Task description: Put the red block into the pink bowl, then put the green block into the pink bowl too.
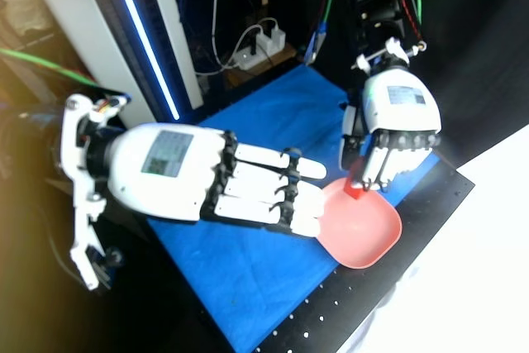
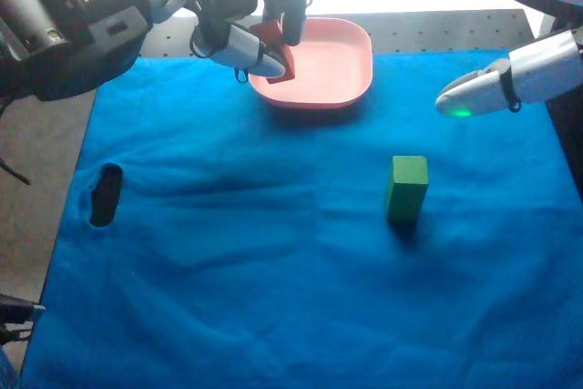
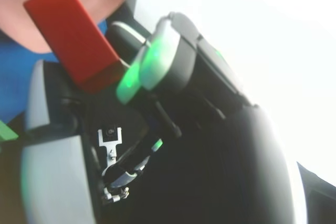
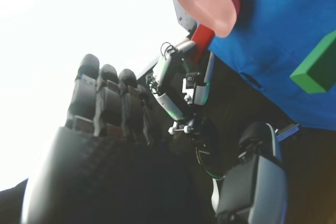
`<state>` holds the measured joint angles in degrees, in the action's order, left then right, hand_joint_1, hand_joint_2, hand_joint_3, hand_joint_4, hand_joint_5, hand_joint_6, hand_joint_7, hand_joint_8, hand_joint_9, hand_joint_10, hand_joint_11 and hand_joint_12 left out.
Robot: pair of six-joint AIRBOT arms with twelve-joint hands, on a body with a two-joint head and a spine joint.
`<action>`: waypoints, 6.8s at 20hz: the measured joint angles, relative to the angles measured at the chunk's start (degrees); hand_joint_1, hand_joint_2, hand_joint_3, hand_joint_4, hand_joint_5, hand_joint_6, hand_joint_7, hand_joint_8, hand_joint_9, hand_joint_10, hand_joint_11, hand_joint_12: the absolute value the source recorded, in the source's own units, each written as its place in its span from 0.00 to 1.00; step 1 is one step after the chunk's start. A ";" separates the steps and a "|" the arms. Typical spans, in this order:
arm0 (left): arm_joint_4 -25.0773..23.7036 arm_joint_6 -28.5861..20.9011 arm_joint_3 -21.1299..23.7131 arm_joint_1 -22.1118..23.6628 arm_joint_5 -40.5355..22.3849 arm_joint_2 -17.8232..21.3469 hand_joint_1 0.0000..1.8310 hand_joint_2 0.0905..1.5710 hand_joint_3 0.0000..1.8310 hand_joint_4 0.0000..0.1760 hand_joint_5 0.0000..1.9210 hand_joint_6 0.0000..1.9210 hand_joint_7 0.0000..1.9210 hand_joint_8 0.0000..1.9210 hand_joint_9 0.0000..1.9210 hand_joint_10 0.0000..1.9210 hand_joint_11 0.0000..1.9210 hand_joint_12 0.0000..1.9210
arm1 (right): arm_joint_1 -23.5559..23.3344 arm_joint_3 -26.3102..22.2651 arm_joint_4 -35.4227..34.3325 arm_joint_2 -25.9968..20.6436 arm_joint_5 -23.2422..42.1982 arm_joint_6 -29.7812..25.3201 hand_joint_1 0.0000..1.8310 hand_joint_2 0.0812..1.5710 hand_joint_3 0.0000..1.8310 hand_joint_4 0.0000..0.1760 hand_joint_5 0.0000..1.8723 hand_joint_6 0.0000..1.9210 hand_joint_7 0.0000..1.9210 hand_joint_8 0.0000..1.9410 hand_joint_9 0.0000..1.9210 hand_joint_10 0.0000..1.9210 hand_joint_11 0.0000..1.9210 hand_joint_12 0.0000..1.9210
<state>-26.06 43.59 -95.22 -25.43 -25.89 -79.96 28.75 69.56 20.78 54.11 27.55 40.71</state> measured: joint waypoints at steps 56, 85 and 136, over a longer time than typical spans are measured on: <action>4.83 0.15 5.79 -1.97 -2.14 9.05 0.68 0.71 0.00 0.00 0.45 0.50 0.51 0.64 0.47 0.80 0.46 0.93 | 5.38 -4.50 13.81 2.95 0.81 -9.44 0.32 0.54 0.00 0.00 0.32 0.01 0.53 0.07 0.40 0.59 0.31 0.81; 4.76 0.33 6.01 -2.95 -1.38 9.05 0.67 0.73 0.00 0.00 0.43 0.52 0.48 0.68 0.43 0.80 0.43 0.92 | 5.84 -3.34 13.73 5.16 0.63 -9.49 0.70 0.64 0.00 0.00 0.57 0.36 0.65 0.35 0.66 0.27 0.50 0.63; 3.74 0.39 7.56 -5.90 -2.19 8.81 0.58 0.71 0.00 0.00 0.48 0.56 0.39 0.71 0.34 0.81 0.23 0.93 | -3.98 -2.69 27.06 3.78 -4.98 -9.97 0.70 0.67 0.00 0.00 0.54 0.37 0.57 0.54 0.54 0.63 0.44 0.89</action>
<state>-22.33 43.99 -87.66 -31.33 -28.08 -71.16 24.77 66.87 47.83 57.89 22.57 30.74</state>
